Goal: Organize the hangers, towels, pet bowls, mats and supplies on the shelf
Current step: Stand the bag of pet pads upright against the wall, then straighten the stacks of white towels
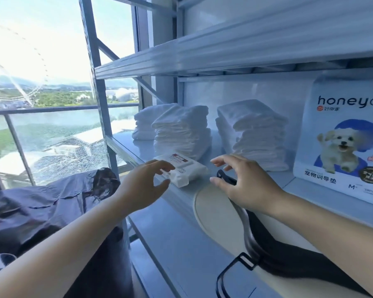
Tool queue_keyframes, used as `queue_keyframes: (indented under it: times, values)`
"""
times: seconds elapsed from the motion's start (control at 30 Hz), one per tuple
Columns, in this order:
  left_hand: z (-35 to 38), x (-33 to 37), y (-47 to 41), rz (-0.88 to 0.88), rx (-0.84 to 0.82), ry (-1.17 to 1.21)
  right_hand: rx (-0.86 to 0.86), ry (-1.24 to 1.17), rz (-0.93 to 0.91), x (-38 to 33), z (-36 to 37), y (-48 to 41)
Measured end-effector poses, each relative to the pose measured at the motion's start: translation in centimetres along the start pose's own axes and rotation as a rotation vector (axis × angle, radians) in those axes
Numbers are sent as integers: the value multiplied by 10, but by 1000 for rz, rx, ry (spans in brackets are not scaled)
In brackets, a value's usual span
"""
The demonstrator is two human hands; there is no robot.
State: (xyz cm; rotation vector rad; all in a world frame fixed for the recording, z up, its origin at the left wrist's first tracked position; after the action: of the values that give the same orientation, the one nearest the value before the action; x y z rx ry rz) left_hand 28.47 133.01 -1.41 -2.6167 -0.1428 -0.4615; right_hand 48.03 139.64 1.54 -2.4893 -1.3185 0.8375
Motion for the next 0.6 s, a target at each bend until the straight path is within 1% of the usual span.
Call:
queue_keyframes:
  times: [0.13,0.33,0.5,0.6]
  values:
    - [-6,-24,-10,55,55,46,-5,50,7,-10,10,-19]
    - [-13,-88,-42,118,3,69,28,155,28,-34,23,-73]
    - [-25,-151,-71,163,16,108,33,223,17,-59,61,-127]
    - [-25,-178,-89,188,-8,126,15,294,45,-58,83,-153]
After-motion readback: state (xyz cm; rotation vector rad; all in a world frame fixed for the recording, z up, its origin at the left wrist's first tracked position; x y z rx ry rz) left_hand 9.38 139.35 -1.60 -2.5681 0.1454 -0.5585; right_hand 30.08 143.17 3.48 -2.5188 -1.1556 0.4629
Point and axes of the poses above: each hand's wrist, its own y-axis away from the middle knuckle, its own z-axis out of the palm, x = y × z, the point moved 8 cm from there along -y, towards the middle knuckle, and after that the axes turned 4 degrees about -x, right-handed, at the moved point
